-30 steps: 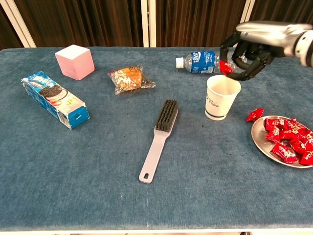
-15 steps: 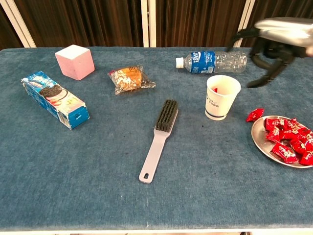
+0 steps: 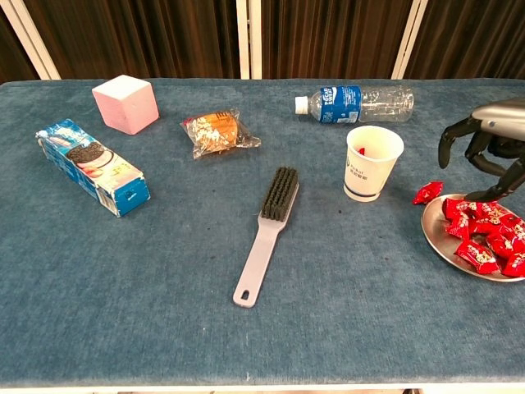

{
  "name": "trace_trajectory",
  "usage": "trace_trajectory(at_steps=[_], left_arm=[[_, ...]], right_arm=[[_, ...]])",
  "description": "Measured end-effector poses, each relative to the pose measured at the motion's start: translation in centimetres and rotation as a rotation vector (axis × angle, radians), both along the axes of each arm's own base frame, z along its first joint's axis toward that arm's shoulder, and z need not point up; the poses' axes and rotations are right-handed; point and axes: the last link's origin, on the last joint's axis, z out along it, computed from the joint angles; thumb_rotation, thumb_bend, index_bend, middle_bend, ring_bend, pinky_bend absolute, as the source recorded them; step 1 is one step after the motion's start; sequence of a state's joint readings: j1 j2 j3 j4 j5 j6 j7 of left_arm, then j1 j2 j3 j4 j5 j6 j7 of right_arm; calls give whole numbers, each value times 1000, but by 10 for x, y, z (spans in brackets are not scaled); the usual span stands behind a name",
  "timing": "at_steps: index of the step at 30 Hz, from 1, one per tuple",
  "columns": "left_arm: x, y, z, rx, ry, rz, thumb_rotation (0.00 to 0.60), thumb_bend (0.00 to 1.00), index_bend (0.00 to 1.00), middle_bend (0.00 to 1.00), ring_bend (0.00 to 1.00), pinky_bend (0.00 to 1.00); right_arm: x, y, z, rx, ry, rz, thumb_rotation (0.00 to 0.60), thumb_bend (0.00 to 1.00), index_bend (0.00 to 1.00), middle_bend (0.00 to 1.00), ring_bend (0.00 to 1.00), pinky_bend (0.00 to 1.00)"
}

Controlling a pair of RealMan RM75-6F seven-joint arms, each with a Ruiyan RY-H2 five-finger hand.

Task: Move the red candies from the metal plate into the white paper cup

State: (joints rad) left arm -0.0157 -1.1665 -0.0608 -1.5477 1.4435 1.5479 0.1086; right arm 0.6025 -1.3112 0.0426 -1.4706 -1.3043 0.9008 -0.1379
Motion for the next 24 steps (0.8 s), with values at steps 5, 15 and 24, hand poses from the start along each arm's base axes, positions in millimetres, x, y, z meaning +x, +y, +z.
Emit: trace_trajectory(at_steps=[5,15,24], left_arm=[[-1,-2,1,3,2,8,600,0,5,0,0,0],[-1,0,0,1,3,13,600,0,0,0,0,0],[-1,2,0,1,7,16,600,0,0,0,0,0]], right_arm=[[5,-13,-15,32,4,-1,600,385,479,858,1000,1000],[5,-23,-24,51,-3,-24,600,405,492,858,1000,1000],[5,-30,-33,80,-9,-43,600,514,543,858,1000,1000]])
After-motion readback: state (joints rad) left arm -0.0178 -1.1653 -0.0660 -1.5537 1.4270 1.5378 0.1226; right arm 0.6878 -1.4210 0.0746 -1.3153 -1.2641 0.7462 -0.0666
